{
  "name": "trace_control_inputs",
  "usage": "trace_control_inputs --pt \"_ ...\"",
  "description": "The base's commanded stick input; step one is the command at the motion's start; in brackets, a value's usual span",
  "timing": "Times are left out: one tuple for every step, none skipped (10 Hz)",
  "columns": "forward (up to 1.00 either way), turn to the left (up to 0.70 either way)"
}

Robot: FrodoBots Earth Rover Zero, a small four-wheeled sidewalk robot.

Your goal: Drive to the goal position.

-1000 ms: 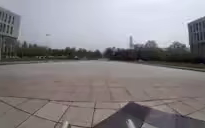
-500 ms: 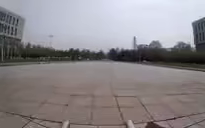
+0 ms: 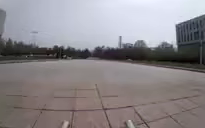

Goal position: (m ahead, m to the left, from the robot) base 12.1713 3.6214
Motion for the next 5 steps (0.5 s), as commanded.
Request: trace_control_inputs --pt "1.0 0.0" --pt "1.0 0.0" --pt "1.0 0.0" --pt "1.0 0.0" --pt "1.0 0.0"
